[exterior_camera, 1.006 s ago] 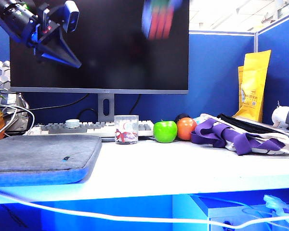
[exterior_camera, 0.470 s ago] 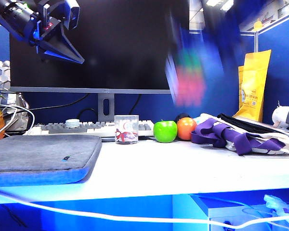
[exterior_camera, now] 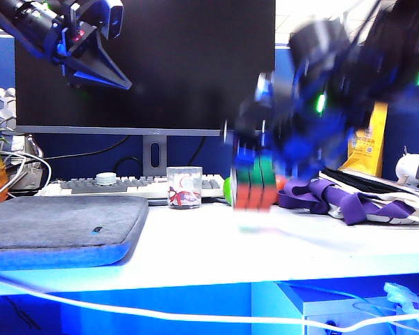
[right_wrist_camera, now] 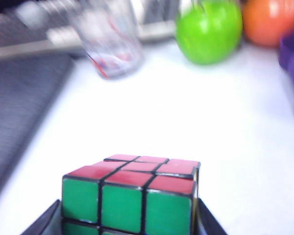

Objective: Rotate the Rubik's Cube so that its red face is facing towards you.

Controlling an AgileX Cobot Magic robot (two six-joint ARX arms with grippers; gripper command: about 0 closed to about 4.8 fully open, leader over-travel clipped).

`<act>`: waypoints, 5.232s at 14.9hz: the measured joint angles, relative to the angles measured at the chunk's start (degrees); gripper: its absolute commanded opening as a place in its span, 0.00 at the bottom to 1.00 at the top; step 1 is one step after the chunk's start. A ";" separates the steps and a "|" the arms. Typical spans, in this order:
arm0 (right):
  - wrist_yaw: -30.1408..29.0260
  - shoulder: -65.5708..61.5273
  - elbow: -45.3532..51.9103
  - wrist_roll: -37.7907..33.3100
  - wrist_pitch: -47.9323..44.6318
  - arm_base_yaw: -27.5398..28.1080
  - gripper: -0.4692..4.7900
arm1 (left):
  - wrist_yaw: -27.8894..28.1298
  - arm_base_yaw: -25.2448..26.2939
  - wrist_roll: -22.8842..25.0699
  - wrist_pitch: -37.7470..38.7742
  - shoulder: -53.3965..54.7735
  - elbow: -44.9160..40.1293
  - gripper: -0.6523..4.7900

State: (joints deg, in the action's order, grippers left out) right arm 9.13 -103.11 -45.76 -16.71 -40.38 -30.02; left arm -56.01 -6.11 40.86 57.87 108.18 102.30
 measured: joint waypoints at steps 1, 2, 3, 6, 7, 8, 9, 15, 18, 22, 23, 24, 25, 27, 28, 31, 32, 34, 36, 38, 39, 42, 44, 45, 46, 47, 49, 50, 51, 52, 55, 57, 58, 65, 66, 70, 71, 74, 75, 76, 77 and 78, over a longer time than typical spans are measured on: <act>1.90 -1.57 -0.35 0.07 -2.14 0.00 0.23 | 0.00 -0.07 0.00 0.00 0.00 0.00 0.11; 3.06 -2.97 -1.20 0.68 -4.76 0.09 0.23 | 0.00 0.02 0.00 -0.17 0.00 0.00 0.11; 3.76 -4.15 -1.31 1.49 -7.63 0.13 0.23 | 0.00 0.00 0.00 -0.20 0.00 0.00 0.11; 5.51 -9.55 -1.68 2.16 -11.52 0.07 0.23 | 0.00 -0.17 0.00 -0.31 0.00 0.00 0.11; 6.43 -10.34 -1.68 2.19 -13.77 0.07 0.23 | 0.00 -0.20 0.00 -0.31 0.00 0.00 0.11; 7.34 -10.54 -1.68 2.95 -15.74 0.07 0.23 | 0.00 -0.20 0.00 -0.31 0.00 0.00 0.11; 7.52 -10.58 -1.70 4.31 -17.25 0.07 0.23 | 0.00 -0.20 0.00 -0.33 0.00 0.00 0.11; 7.61 -15.91 -1.99 6.14 -23.67 0.07 0.68 | 0.00 -0.37 0.00 -1.16 0.00 0.00 0.11; 5.75 -15.96 -1.95 5.79 -25.40 0.07 1.00 | 0.00 -0.52 0.00 -1.18 0.00 0.00 0.11; 5.20 -15.28 -1.97 4.46 -24.74 0.07 1.00 | -0.17 -0.74 -0.44 -1.01 0.00 0.00 0.11; 4.92 -12.74 -1.88 4.28 -21.53 0.48 1.00 | -0.20 -0.74 -0.44 -0.35 0.00 0.00 0.11; 4.17 -8.72 -2.34 4.22 -17.18 1.20 1.00 | -0.20 -0.74 -0.44 0.11 0.00 0.00 0.11; 0.76 -4.02 -5.42 3.32 -7.26 3.13 1.00 | -0.22 -0.74 -0.44 0.15 0.00 0.00 0.11; -12.61 -0.07 -24.59 1.49 25.73 9.31 1.00 | -0.24 -0.74 -0.44 0.17 0.00 0.00 0.11; -15.93 -0.94 -31.61 1.44 37.16 10.82 1.00 | -0.42 -0.74 -0.44 0.17 0.00 0.00 0.11; -20.74 -6.01 -56.61 3.61 76.08 12.20 1.00 | -2.64 -0.76 -0.59 0.33 0.00 0.00 0.11; -20.87 -6.75 -60.04 4.22 79.82 12.55 1.00 | -2.64 -0.74 -0.61 0.59 0.00 0.00 0.11; -20.83 -13.05 -66.03 4.68 90.29 12.87 1.00 | -2.75 -0.74 -0.61 1.36 0.00 0.00 0.11; -20.90 -16.68 -66.23 5.05 96.35 12.74 1.00 | -2.78 -0.74 0.17 3.30 0.00 -0.04 0.11; -21.00 -17.09 -67.10 5.18 97.15 12.72 1.00 | -2.80 -0.74 1.60 4.70 0.00 -0.09 0.11; -21.42 -17.70 -67.23 5.20 96.70 12.70 1.00 | -2.80 -0.74 1.77 4.72 0.00 -0.09 0.11; -24.13 -21.05 -67.17 5.20 97.00 12.66 1.00 | -2.82 -0.76 1.77 4.90 0.00 -0.09 0.11; -24.39 -21.55 -67.19 5.42 96.98 12.07 1.00 | -2.86 -0.76 1.77 4.90 0.00 -0.07 0.11; -25.51 -21.75 -67.19 5.51 95.89 11.28 1.00 | -2.89 -0.76 1.79 4.92 0.00 -0.02 0.11; -26.58 -22.14 -67.21 5.51 94.18 10.54 1.00 | -2.91 -0.79 1.77 4.92 0.00 -0.02 0.11; -26.77 -22.82 -67.38 5.55 93.44 9.79 1.00 | -2.91 -0.76 1.79 4.92 0.00 0.00 0.11; -26.82 -24.92 -68.57 5.75 94.33 9.20 1.00 | -2.93 -0.76 1.79 5.03 0.02 0.02 0.11; -26.08 -26.08 -69.18 6.16 95.95 9.09 1.00 | -2.93 -0.76 1.79 5.42 0.00 0.02 0.11; -25.62 -26.38 -69.18 6.62 96.54 9.07 1.00 | -2.93 -0.76 1.79 5.66 0.00 0.02 0.11; -24.65 -26.38 -69.20 7.32 96.61 9.09 1.00 | -2.93 -0.76 1.79 5.90 0.02 0.02 0.11; -23.47 -26.38 -69.26 8.81 96.89 9.01 1.00 | -2.93 -0.74 1.79 6.01 0.00 0.02 0.11; -23.26 -26.67 -69.33 9.07 96.91 8.76 1.00 | -2.95 -1.01 1.79 6.01 0.02 0.02 0.11; -23.26 -27.02 -69.35 9.11 96.98 8.52 0.91 | -2.91 -1.20 1.79 6.12 0.00 0.00 0.11; -22.88 -28.96 -69.48 11.74 92.08 6.88 0.13 | -2.95 -1.55 1.97 6.91 0.02 0.00 0.11; -22.80 -29.27 -69.35 10.27 87.27 6.86 0.13 | -2.95 -1.55 2.67 7.37 0.02 0.00 0.11; -14.05 -27.61 -69.16 8.66 70.36 5.53 0.13 | -2.95 -1.55 3.91 7.58 0.02 0.00 0.11; -11.15 -25.49 -68.37 11.93 63.78 3.21 0.13 | -2.97 -1.57 4.22 7.56 0.02 0.00 0.11; -7.72 -21.22 -56.85 12.52 49.59 1.60 0.13 | -4.66 -1.53 4.59 7.58 0.00 0.00 0.11; -5.90 -19.32 -48.02 12.50 42.12 1.55 0.13 | -4.87 -1.53 4.74 7.67 0.00 0.00 0.11; -4.33 -16.79 -38.49 12.48 32.74 1.46 0.13 | -4.92 -1.53 4.79 7.69 0.02 0.00 0.11; -4.20 -14.47 -29.88 12.20 23.06 1.31 0.13 | -4.94 -1.53 4.81 7.74 0.00 0.00 0.11; -4.17 -13.42 -24.02 11.43 14.32 1.29 0.13 | -4.96 -1.55 5.01 7.74 0.02 0.00 0.11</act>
State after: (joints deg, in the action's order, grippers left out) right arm 4.95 -116.53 -69.78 -5.28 -26.06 -28.73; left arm -60.97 -7.66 45.87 65.60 108.20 102.30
